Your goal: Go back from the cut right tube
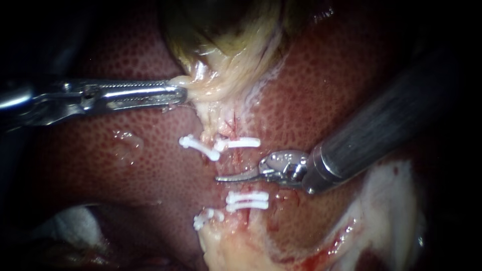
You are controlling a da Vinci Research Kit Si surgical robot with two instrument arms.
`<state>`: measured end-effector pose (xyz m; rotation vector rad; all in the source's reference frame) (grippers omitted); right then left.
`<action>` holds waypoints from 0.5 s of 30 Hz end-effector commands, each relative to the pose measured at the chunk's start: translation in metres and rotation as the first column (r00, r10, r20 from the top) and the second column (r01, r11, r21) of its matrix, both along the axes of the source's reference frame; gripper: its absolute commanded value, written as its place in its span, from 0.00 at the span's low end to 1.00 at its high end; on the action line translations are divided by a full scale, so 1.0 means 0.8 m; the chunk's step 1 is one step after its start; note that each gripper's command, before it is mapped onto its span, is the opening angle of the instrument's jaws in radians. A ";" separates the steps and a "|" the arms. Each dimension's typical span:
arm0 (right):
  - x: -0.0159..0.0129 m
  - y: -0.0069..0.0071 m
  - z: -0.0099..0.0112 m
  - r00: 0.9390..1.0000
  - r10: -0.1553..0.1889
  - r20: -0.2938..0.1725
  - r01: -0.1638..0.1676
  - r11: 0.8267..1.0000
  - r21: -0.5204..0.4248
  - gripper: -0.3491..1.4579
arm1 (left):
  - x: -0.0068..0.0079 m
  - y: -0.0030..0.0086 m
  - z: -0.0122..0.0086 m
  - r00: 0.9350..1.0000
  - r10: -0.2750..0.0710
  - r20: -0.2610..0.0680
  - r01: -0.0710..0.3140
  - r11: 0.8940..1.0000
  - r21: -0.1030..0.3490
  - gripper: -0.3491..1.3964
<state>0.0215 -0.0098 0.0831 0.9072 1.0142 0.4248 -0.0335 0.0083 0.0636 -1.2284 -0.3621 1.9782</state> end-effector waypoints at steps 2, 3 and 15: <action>0.0001 0.0000 0.0000 1.000 0.005 0.002 -0.005 1.000 0.010 0.00 | 0.0000 0.0000 0.0000 1.000 0.000 -0.001 0.000 1.000 0.000 0.00; 0.0001 -0.0001 -0.0001 1.000 0.007 0.000 -0.007 1.000 0.010 0.00 | 0.0000 0.0000 0.0000 1.000 0.000 -0.001 0.000 1.000 0.000 0.00; 0.0002 -0.0007 -0.0007 1.000 0.013 -0.012 -0.013 1.000 0.017 0.55 | 0.0000 0.0000 0.0000 1.000 -0.001 -0.001 0.001 1.000 0.000 0.00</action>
